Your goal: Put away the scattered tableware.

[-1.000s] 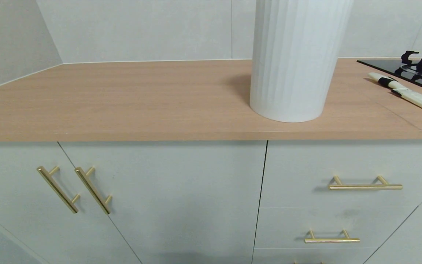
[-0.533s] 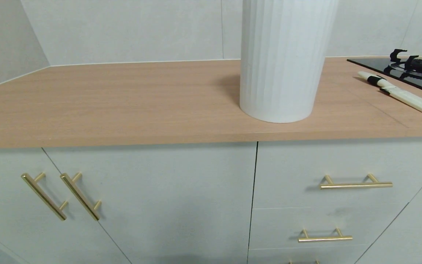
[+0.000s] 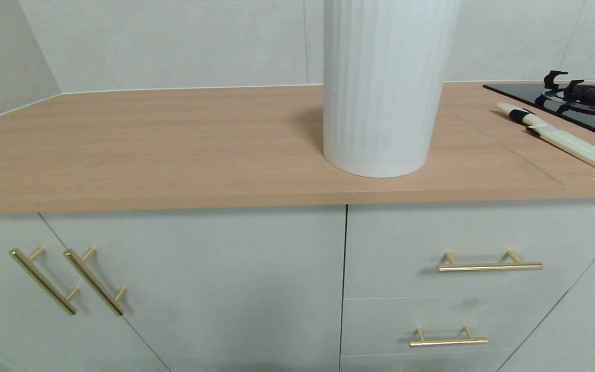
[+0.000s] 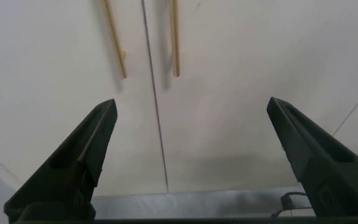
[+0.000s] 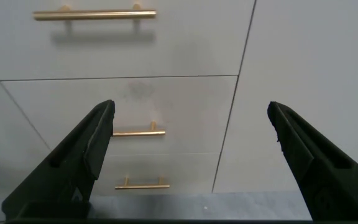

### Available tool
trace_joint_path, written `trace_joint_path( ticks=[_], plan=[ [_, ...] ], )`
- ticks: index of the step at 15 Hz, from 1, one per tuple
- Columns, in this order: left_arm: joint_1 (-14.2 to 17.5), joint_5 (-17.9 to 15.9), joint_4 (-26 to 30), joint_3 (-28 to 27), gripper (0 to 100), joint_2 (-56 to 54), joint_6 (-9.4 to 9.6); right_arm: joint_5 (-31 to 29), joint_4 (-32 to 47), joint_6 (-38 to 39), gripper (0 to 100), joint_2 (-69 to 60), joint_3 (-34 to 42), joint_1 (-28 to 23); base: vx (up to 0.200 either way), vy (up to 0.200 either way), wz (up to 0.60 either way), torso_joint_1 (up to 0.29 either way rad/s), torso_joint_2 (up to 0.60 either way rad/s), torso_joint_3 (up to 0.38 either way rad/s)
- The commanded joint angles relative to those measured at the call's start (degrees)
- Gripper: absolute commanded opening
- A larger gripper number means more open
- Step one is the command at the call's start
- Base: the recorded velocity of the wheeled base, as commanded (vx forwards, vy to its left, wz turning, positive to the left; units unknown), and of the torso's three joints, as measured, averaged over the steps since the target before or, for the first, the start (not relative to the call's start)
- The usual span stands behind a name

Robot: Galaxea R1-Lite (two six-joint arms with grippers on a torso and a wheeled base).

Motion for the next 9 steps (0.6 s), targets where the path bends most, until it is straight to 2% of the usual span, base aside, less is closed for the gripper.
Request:
trace_joint_path(
  ticks=[1,4,9],
  plan=[
    [0.0,0.0,0.0,0.0,100,0.0,0.0,-0.1,0.0,0.0,100,0.1,0.0,0.0,0.0,-0.2,0.0,0.007,0.01,0.002],
    [0.0,0.0,0.0,0.0,100,0.0,0.0,0.0,0.0,0.0,100,0.1,0.0,0.0,0.0,-0.2,0.0,0.004,0.0,-0.001],
    [0.0,0.0,0.0,0.0,100,0.0,0.0,0.0,0.0,0.0,100,0.1,0.0,0.0,0.0,0.0,0.0,0.0,0.0,0.0]
  ],
)
